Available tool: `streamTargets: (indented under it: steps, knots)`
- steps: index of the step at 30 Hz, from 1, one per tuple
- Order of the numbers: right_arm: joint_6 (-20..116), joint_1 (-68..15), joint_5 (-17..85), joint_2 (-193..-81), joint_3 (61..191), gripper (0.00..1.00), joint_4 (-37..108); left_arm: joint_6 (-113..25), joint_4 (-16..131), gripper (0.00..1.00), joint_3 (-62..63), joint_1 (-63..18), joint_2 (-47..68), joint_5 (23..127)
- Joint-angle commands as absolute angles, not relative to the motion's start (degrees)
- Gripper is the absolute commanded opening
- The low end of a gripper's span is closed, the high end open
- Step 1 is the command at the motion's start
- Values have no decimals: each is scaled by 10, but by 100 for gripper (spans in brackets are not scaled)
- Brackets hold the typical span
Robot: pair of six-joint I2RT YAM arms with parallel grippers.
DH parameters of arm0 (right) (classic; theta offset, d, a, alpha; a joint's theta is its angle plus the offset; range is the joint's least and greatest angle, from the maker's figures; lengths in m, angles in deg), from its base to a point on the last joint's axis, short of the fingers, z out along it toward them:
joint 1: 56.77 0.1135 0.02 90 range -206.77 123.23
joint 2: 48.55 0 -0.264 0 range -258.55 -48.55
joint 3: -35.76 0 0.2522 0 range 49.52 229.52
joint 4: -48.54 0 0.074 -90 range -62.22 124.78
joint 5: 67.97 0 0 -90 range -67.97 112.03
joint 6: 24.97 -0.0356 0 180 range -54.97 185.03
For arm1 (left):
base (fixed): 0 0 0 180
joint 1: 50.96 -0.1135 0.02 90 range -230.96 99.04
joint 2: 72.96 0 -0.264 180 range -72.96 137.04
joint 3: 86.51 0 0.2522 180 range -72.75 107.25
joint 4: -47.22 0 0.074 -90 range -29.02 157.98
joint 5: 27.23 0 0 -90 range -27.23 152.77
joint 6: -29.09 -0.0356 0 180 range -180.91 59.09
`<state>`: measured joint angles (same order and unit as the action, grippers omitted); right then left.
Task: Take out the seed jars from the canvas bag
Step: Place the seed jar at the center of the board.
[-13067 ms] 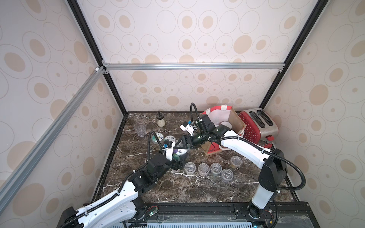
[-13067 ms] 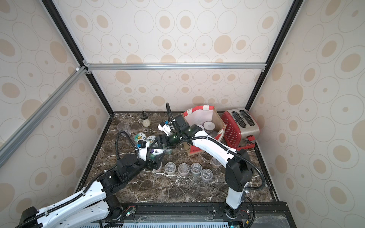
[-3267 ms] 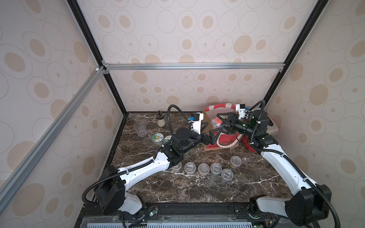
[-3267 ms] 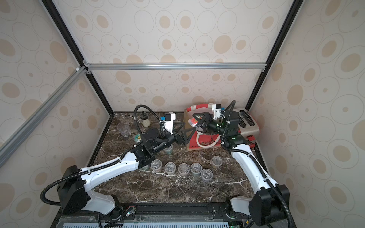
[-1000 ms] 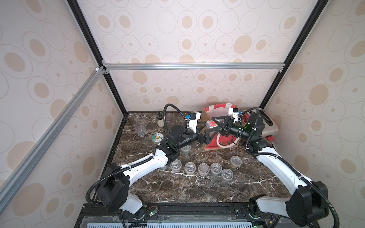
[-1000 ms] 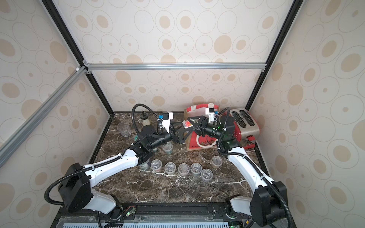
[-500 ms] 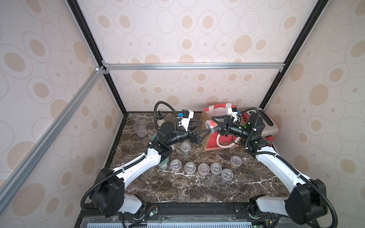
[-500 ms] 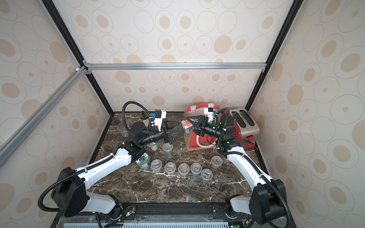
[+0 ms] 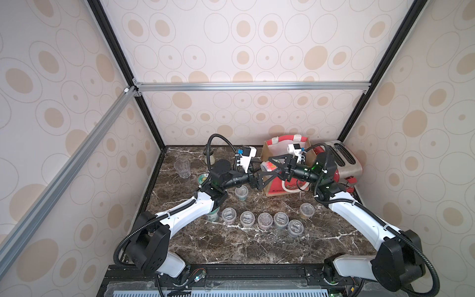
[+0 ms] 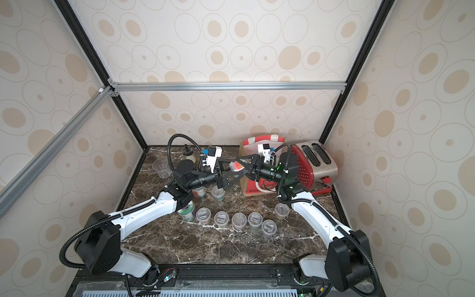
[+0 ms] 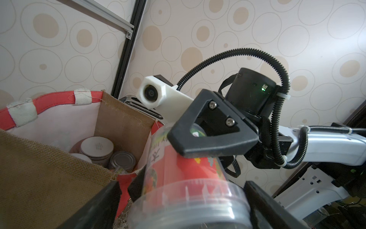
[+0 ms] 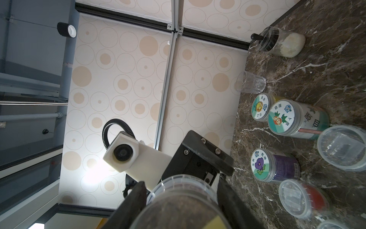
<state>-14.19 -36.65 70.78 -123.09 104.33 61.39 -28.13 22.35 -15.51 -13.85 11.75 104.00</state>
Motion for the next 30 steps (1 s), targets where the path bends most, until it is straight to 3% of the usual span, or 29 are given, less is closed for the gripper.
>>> streamTargets:
  steps: [1,8,15,20,24,30]
  knots:
    - [-145,-360,703,-1237,1038,57,641,-284,219,90,-148,-134,116,1042]
    - [-131,-358,694,-1235,1033,58,627,-280,231,68,-142,-135,118,1041]
    - [-117,-358,690,-1235,1031,61,612,-281,235,66,-143,-134,110,1034]
    - [-83,-366,680,-1224,1033,78,567,-286,246,66,-151,-136,94,1018]
    - [12,-390,637,-1179,1042,92,429,-328,332,66,-142,-140,77,961]
    - [159,-430,552,-1113,1071,100,221,-424,577,66,-42,-145,105,801]
